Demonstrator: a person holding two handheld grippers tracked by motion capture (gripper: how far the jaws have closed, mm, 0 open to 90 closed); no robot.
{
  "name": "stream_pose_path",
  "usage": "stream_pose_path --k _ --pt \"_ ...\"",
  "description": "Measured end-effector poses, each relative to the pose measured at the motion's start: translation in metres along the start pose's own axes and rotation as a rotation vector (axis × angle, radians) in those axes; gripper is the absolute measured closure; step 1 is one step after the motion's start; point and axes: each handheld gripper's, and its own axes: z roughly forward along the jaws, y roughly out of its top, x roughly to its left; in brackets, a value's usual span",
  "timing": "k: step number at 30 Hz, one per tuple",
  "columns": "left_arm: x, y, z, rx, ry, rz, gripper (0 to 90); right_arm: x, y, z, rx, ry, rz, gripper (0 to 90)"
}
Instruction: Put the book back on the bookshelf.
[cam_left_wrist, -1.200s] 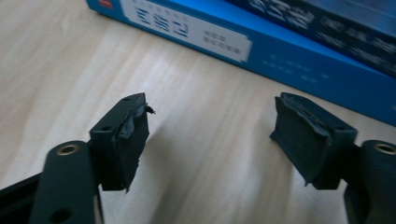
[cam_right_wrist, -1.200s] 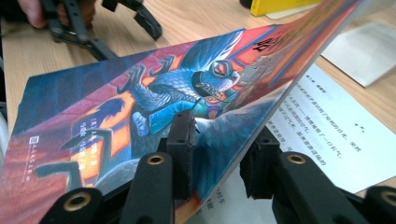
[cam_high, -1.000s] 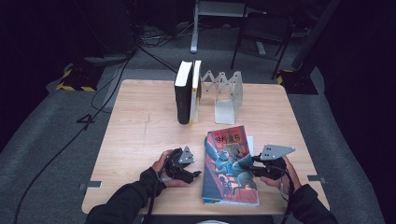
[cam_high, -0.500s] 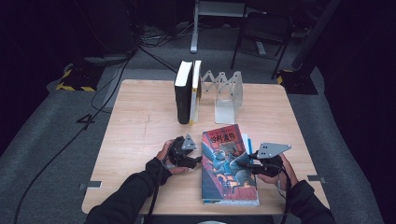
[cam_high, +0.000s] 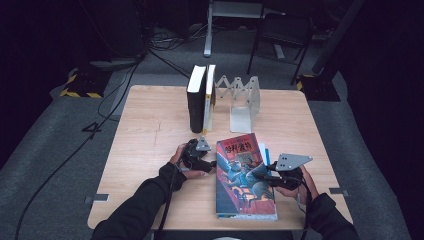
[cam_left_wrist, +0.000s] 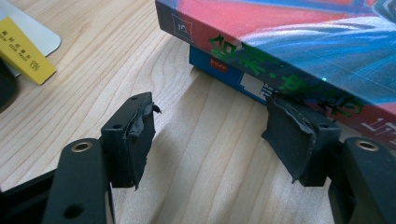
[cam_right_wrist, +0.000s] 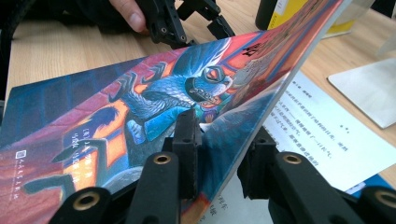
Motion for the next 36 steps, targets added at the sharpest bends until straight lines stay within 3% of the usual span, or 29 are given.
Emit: stream_pose_path --k 7,13,18,21,23,28,36 --pt "0.000 0.008 -0.006 -0.045 -0.013 0.040 60.1 0.000 0.003 -0.003 -0.029 -0.020 -0.035 71.6" --pt "0.008 0.018 -0.019 -0.115 -0.029 0.029 64.8 -0.004 0.007 -0.008 -0.089 -0.050 -0.055 73.0" --pt "0.010 0.021 -0.022 -0.130 -0.042 0.028 68.5 -0.006 0.010 -0.009 -0.103 -0.068 -0.072 73.5" --pt "0.011 0.024 -0.025 -0.155 -0.049 0.030 77.5 -0.006 0.013 -0.010 -0.119 -0.085 -0.090 74.1" --pt "0.013 0.029 -0.027 -0.171 -0.061 0.029 88.8 -0.006 0.015 -0.011 -0.133 -0.086 -0.093 74.7" --pt "0.017 0.035 -0.034 -0.225 -0.070 0.003 89.4 -0.002 0.018 -0.012 -0.172 -0.106 -0.118 76.5" --pt "0.020 0.051 -0.047 -0.249 -0.051 0.025 89.4 0.000 0.024 -0.014 -0.199 -0.151 -0.143 78.7"
